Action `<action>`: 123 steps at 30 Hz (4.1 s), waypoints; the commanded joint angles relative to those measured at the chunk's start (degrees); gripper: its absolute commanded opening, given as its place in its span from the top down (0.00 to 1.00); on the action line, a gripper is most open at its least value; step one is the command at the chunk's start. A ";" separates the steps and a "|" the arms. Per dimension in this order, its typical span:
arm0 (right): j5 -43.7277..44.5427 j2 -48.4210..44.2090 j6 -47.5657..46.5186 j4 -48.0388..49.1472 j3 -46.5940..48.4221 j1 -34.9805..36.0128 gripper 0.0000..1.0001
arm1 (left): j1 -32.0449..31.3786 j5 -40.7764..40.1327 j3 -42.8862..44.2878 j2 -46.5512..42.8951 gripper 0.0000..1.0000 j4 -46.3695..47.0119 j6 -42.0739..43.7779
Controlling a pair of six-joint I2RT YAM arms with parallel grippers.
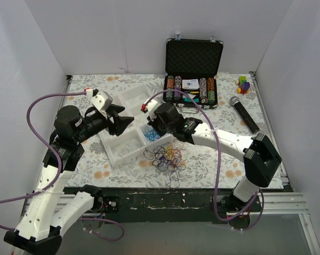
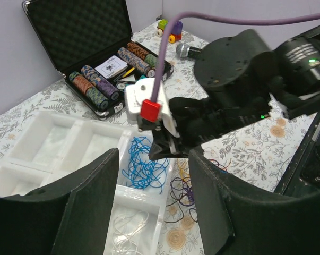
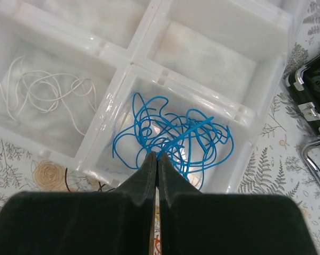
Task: Untangle the cables
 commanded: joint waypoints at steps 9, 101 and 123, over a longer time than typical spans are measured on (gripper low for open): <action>-27.99 14.30 13.93 1.19 10.13 -13.34 0.99 | 0.33 -0.09 0.10 -1.77 0.46 0.98 1.43; -12.36 -26.73 28.79 9.52 -44.62 -9.30 0.65 | -25.07 0.29 -31.36 26.00 0.44 29.26 20.51; -9.99 -29.19 28.70 8.47 -43.30 -9.21 0.71 | -26.48 -3.17 -29.97 24.60 1.00 26.12 20.94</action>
